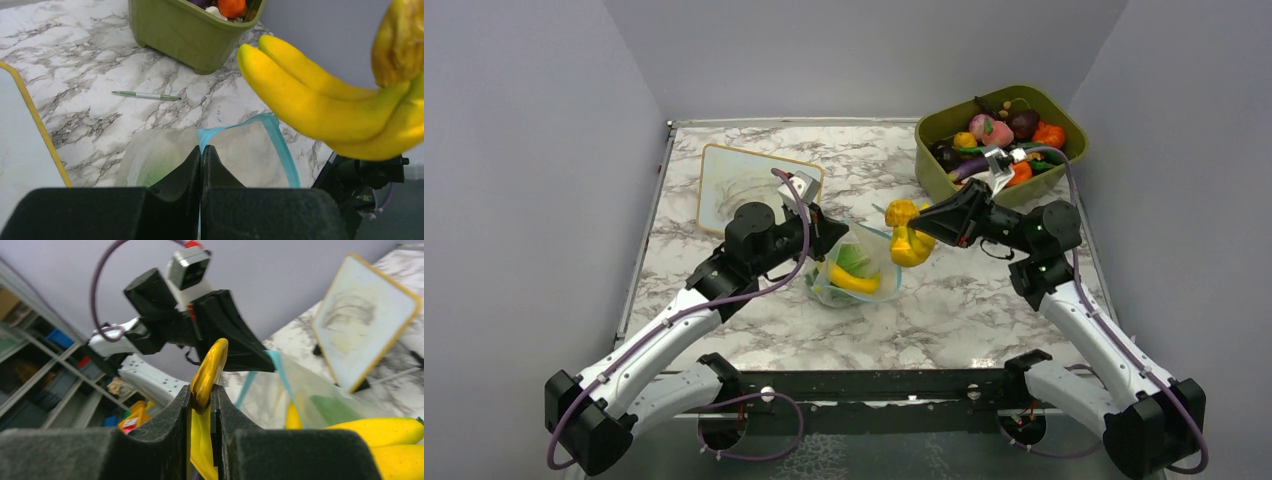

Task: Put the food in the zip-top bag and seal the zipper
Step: Pick up the fake fruit from the bin, then place the fake fruit in the bin.

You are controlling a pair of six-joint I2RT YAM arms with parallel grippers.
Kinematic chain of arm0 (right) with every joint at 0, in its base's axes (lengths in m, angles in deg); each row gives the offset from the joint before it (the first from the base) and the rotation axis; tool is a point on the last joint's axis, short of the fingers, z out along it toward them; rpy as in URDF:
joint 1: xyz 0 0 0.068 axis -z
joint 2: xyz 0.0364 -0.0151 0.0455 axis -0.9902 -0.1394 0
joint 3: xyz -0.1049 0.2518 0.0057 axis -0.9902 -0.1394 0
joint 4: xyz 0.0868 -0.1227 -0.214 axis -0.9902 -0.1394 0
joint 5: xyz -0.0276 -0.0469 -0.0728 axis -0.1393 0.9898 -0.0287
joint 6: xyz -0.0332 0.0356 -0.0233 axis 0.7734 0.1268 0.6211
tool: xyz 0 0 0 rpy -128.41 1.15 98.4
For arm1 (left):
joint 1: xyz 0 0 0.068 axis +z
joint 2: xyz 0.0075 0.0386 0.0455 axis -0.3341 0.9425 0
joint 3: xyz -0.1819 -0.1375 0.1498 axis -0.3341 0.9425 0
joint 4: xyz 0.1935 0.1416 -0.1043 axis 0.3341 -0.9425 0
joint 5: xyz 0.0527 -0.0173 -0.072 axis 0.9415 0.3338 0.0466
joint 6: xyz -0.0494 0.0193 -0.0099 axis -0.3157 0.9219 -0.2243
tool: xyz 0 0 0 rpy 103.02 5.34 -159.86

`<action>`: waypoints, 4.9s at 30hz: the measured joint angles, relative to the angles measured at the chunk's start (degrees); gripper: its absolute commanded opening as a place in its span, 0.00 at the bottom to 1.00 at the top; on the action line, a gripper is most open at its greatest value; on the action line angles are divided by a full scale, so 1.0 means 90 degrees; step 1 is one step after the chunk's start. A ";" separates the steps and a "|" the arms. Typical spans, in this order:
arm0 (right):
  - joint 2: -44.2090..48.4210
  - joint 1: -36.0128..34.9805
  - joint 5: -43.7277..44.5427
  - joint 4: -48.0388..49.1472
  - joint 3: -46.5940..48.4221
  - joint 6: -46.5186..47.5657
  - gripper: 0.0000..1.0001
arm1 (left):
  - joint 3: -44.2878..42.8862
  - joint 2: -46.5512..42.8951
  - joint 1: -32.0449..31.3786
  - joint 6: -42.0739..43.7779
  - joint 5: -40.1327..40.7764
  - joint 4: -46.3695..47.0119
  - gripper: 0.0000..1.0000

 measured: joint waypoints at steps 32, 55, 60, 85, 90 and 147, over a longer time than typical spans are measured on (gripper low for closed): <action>-0.1020 -0.1467 -0.0058 0.4471 -0.0748 -0.2970 0.01 | -0.0267 0.0364 -0.0002 -0.0440 0.0000 0.0041 0.00; -0.0918 -0.1508 0.0248 0.3599 -0.1066 -0.1270 0.01 | -0.0279 -0.0083 0.0000 -0.0901 -0.0559 0.0070 0.00; -0.0848 -0.1508 0.0345 0.3196 -0.1100 -0.0588 0.01 | -0.0279 -0.0090 0.0000 -0.0991 -0.0716 0.0075 0.00; -0.0920 -0.1515 0.0437 0.3143 -0.1183 0.0155 0.01 | -0.0253 -0.0136 0.0000 -0.0971 -0.1163 0.0080 0.00; -0.0935 -0.1540 0.0457 0.3504 -0.1253 0.0240 0.01 | -0.0192 -0.0136 0.0000 -0.0979 -0.1311 0.0109 0.00; -0.0724 -0.1586 0.0527 0.5457 -0.2115 -0.1549 0.01 | -0.0189 -0.0126 0.0000 -0.0148 -0.2628 0.0299 0.00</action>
